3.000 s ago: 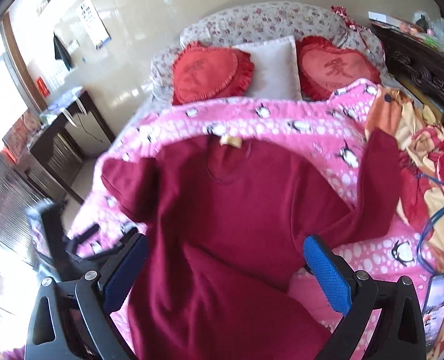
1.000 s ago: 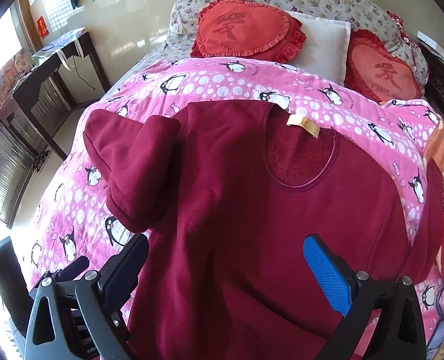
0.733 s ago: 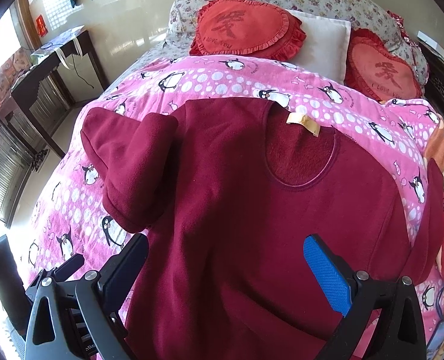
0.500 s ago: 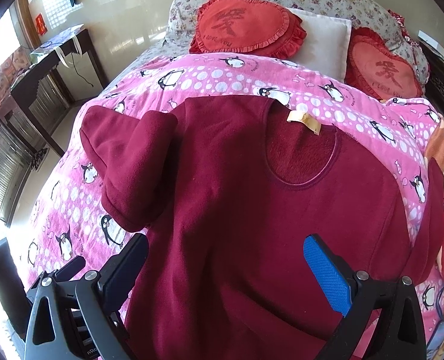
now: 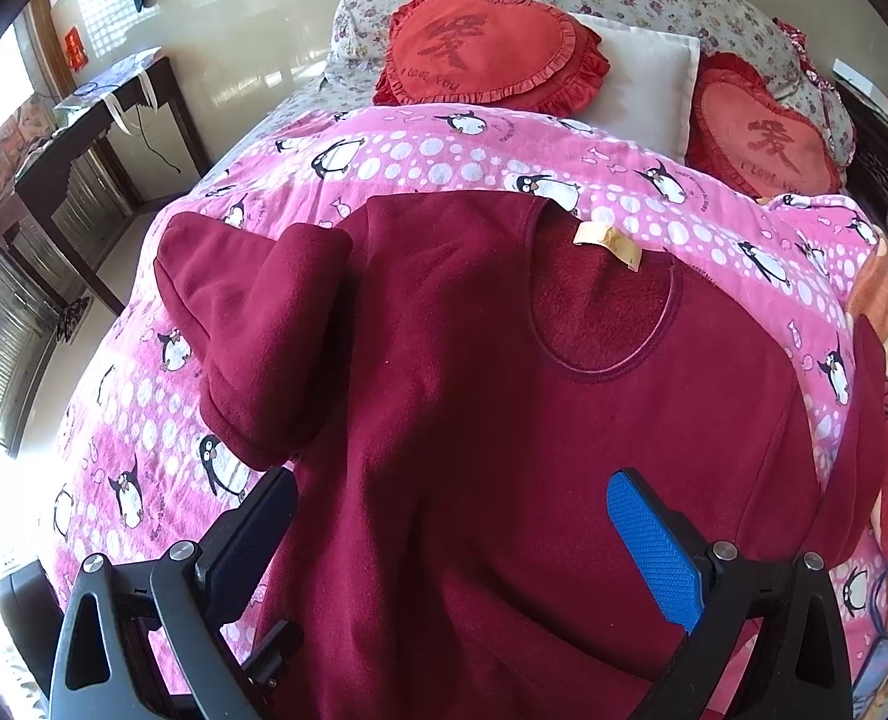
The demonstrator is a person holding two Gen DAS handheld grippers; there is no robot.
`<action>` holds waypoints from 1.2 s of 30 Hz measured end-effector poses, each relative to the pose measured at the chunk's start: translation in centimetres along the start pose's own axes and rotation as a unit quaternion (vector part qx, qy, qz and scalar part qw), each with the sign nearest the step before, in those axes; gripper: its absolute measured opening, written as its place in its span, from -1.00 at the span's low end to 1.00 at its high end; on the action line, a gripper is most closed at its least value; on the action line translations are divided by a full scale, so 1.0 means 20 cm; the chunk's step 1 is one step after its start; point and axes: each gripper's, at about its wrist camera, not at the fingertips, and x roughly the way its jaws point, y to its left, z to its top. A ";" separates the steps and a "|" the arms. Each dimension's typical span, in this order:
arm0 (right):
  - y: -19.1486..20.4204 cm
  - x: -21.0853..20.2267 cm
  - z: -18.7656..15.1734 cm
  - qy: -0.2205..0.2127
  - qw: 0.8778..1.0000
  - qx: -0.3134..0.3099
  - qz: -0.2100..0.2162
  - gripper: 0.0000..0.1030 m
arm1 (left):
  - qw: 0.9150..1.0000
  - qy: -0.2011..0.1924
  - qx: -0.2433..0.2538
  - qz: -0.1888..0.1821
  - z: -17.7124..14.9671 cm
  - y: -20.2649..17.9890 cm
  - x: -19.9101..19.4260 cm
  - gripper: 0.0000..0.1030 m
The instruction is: Fold small clothes
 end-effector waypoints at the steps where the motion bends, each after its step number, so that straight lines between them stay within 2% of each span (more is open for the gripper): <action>1: 0.01 0.00 0.00 0.001 1.000 -0.001 0.000 0.99 | 1.000 0.000 0.000 0.000 0.00 0.00 0.00 0.90; 16: 0.04 0.05 -0.01 0.010 1.000 -0.009 0.002 0.99 | 1.000 -0.001 -0.005 0.010 0.01 0.05 0.00 0.90; 20: 0.02 0.06 0.00 0.008 1.000 -0.007 0.001 0.99 | 1.000 -0.004 -0.001 0.013 0.06 0.04 0.01 0.90; 22: 0.00 0.07 0.00 0.004 1.000 -0.005 -0.004 0.99 | 1.000 -0.011 -0.002 0.011 0.13 0.08 0.00 0.90; 24: -0.04 0.10 0.01 -0.002 1.000 -0.002 -0.017 0.99 | 0.999 -0.027 -0.025 0.009 0.24 0.17 -0.01 0.90; 26: -0.08 0.13 0.01 0.002 1.000 0.007 -0.026 0.99 | 0.998 -0.041 -0.052 0.023 0.37 0.28 -0.01 0.90; 29: -0.17 0.15 0.01 0.005 0.999 0.034 -0.008 0.99 | 0.992 -0.067 -0.101 0.036 0.61 0.45 -0.01 0.90; 32: -0.23 0.17 0.01 0.007 0.999 0.048 -0.005 0.99 | 0.985 -0.102 -0.125 0.059 0.83 0.58 0.01 0.89; 34: -0.28 0.17 0.02 0.003 0.999 0.054 -0.004 0.99 | 0.982 -0.098 -0.138 0.084 0.97 0.64 0.06 0.88; 36: -0.31 0.17 0.02 0.001 0.998 0.059 -0.001 0.99 | 0.980 -0.098 -0.151 0.083 1.08 0.69 0.13 0.87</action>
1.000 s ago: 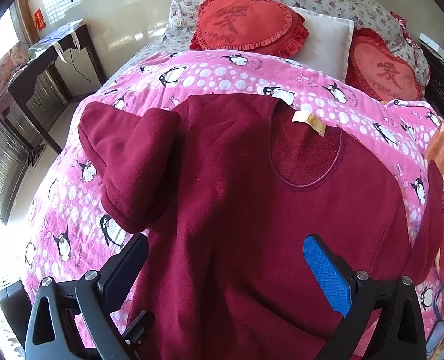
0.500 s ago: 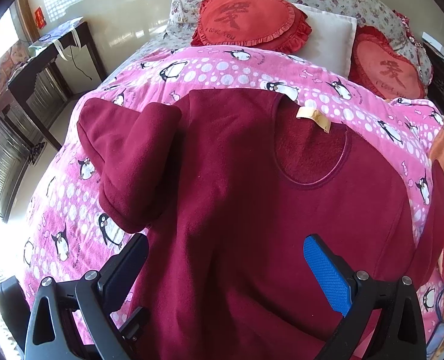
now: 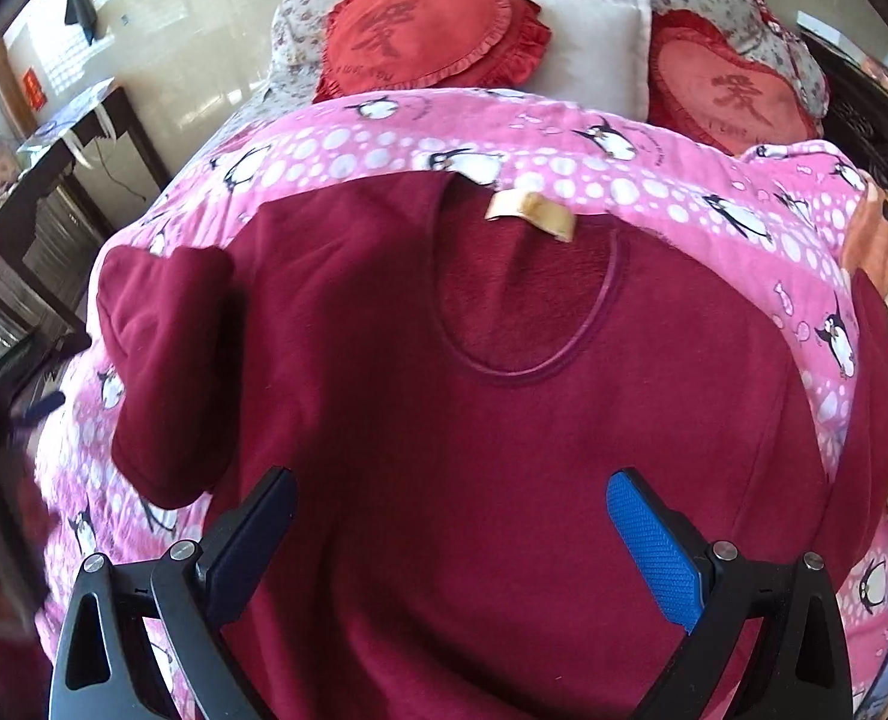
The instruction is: Fold small clothes
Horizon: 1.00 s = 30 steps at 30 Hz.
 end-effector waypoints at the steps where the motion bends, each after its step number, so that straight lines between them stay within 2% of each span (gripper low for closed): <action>1: -0.02 0.00 0.00 -0.002 1.000 0.003 0.001 0.99 | 1.000 0.004 -0.008 0.006 0.03 0.00 0.04 0.83; 3: -0.07 0.01 0.01 -0.005 1.000 0.012 -0.002 0.99 | 1.000 0.010 -0.020 0.002 0.08 0.00 0.12 0.72; 5: -0.13 0.02 0.02 -0.005 1.000 0.026 -0.004 0.99 | 0.999 0.026 -0.021 -0.008 0.11 -0.01 0.20 0.34; 7: -0.19 0.03 0.02 -0.004 0.999 0.042 -0.007 0.99 | 0.999 0.012 -0.026 -0.030 0.12 -0.02 0.22 -0.05; 9: -0.24 0.02 0.02 -0.006 0.999 0.052 -0.008 0.99 | 0.999 -0.001 -0.013 -0.037 0.12 -0.04 0.18 -0.78; 10: -0.27 0.01 0.01 -0.011 0.998 0.059 -0.009 0.99 | 0.999 -0.002 -0.003 -0.034 0.13 -0.06 0.15 -0.85; 12: -0.30 -0.02 0.01 -0.018 0.998 0.065 -0.009 0.99 | 0.999 -0.020 0.019 -0.045 0.13 -0.10 0.02 -0.85; 14: -0.34 -0.06 0.00 -0.026 0.997 0.070 -0.010 0.99 | 0.996 -0.038 0.036 -0.074 0.13 -0.15 -0.14 -0.86; 17: -0.39 -0.10 -0.01 -0.037 0.996 0.083 -0.006 0.99 | 0.987 -0.076 0.074 -0.125 0.10 -0.32 -0.46 -0.86; 21: -0.48 -0.16 -0.03 -0.053 0.993 0.105 0.002 0.99 | 0.962 -0.103 0.140 -0.208 -0.01 -0.65 -0.84 -0.86; 23: -0.52 -0.19 -0.04 -0.059 0.992 0.114 0.003 0.99 | 0.949 -0.104 0.180 -0.238 -0.10 -0.83 -0.93 -0.86; 26: -0.60 -0.24 -0.06 -0.069 0.990 0.121 -0.001 0.99 | 0.929 -0.070 0.234 -0.278 -0.31 -1.13 -0.93 -0.86; 30: -0.77 -0.28 -0.11 -0.074 0.986 0.146 -0.023 0.99 | 0.916 -0.004 0.283 -0.283 -0.69 -1.44 -0.70 -0.86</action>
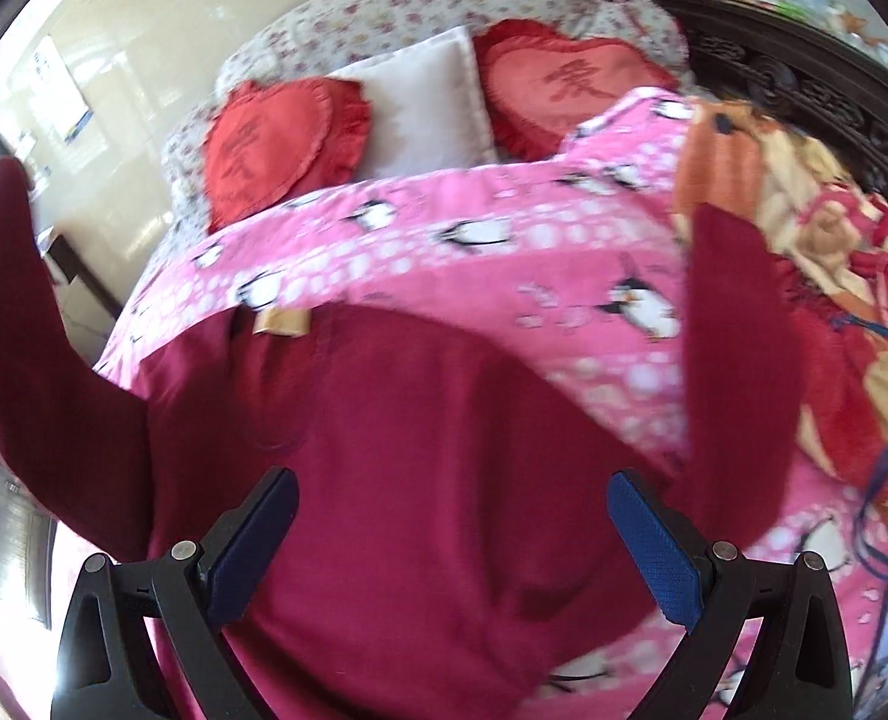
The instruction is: Fold small clothes
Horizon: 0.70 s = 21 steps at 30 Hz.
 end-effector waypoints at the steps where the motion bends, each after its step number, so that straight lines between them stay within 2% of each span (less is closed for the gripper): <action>1: -0.04 0.00 0.00 0.000 1.000 0.005 -0.004 0.99 | 1.000 0.021 0.006 -0.006 -0.06 -0.05 0.11 -0.86; 5: -0.19 -0.02 -0.02 0.001 0.999 0.017 -0.027 0.99 | 0.996 0.084 0.036 -0.008 -0.30 -0.18 0.43 -0.85; 8: -0.27 -0.05 -0.01 -0.005 0.999 0.024 -0.040 0.99 | 0.991 0.119 0.055 -0.001 -0.38 -0.21 0.48 -0.69; 11: -0.30 -0.06 0.00 -0.010 0.999 0.028 -0.031 0.99 | 0.991 0.109 0.070 -0.013 -0.37 -0.20 0.34 -0.18; 12: -0.30 -0.05 0.01 -0.011 0.999 0.027 -0.024 0.99 | 0.992 0.096 0.076 -0.011 -0.37 -0.18 0.28 0.18; 13: -0.28 -0.05 0.02 -0.012 0.999 0.025 -0.018 0.99 | 0.994 0.077 0.078 -0.007 -0.37 -0.15 0.20 0.40; 14: -0.26 -0.04 0.02 -0.013 1.000 0.022 -0.010 0.99 | 0.995 0.059 0.077 0.000 -0.36 -0.11 0.13 0.43; 16: -0.20 -0.01 0.03 -0.016 1.000 0.011 0.008 0.99 | 0.996 0.036 0.077 0.028 -0.37 -0.02 0.02 0.44; 18: -0.14 0.04 0.03 -0.014 1.000 -0.005 0.016 0.99 | 0.993 0.028 0.069 0.086 -0.39 0.10 -0.02 0.44; 21: -0.09 0.14 0.02 -0.002 1.000 -0.023 -0.012 0.99 | 0.984 0.035 0.045 0.168 -0.44 0.29 -0.02 0.44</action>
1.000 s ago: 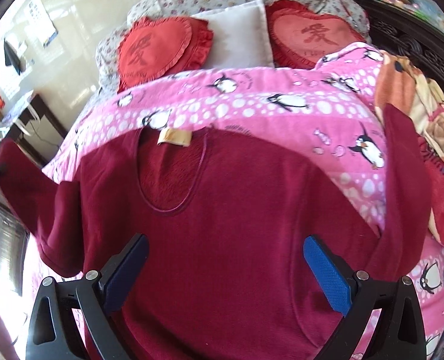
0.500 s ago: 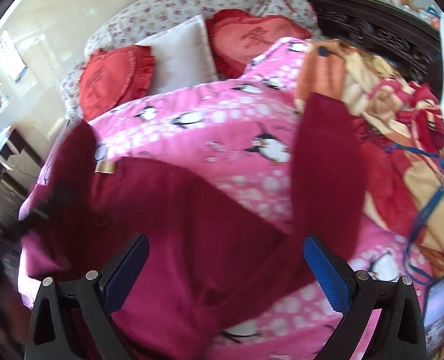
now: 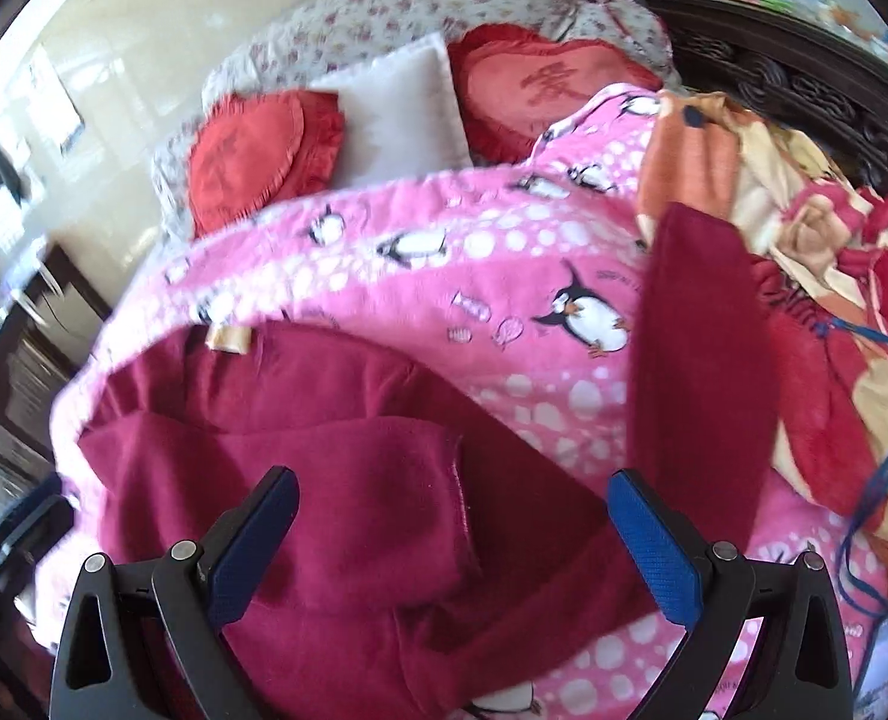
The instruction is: Fold small clothes
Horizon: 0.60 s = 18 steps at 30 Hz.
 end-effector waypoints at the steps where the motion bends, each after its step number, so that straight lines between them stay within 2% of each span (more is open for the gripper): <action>1: 0.01 0.02 -0.01 -0.002 1.000 -0.002 -0.006 0.91 | 1.000 0.008 -0.009 0.017 -0.02 0.05 0.02 0.44; 2: 0.02 0.05 -0.01 -0.004 1.000 -0.009 -0.004 0.82 | 0.999 0.016 -0.021 0.029 -0.05 0.10 0.06 0.44; 3: 0.03 0.09 -0.02 -0.001 1.000 -0.024 -0.003 0.51 | 0.999 0.023 -0.029 0.036 -0.07 0.14 0.10 0.44; 4: 0.06 0.14 -0.02 0.011 0.999 -0.051 -0.015 -0.10 | 0.998 0.032 -0.035 0.047 -0.09 0.18 0.13 0.44; 5: 0.07 0.17 -0.03 0.019 0.997 -0.065 -0.021 -0.46 | 0.997 0.040 -0.040 0.055 -0.11 0.21 0.15 0.44; 8: 0.13 0.11 -0.03 -0.003 0.995 -0.101 -0.026 -0.88 | 0.996 0.046 -0.052 0.061 -0.13 0.23 0.19 0.44; 11: 0.13 0.05 0.00 -0.036 0.992 -0.114 -0.040 -0.92 | 0.995 0.048 -0.062 0.069 -0.15 0.24 0.22 0.44; 15: 0.09 0.18 0.02 -0.018 0.992 -0.101 -0.068 -0.92 | 0.992 0.073 -0.074 0.064 -0.18 0.25 0.28 0.44; 18: 0.06 0.20 0.02 -0.022 0.993 -0.091 -0.070 -0.90 | 0.992 0.072 -0.079 0.061 -0.19 0.26 0.22 0.44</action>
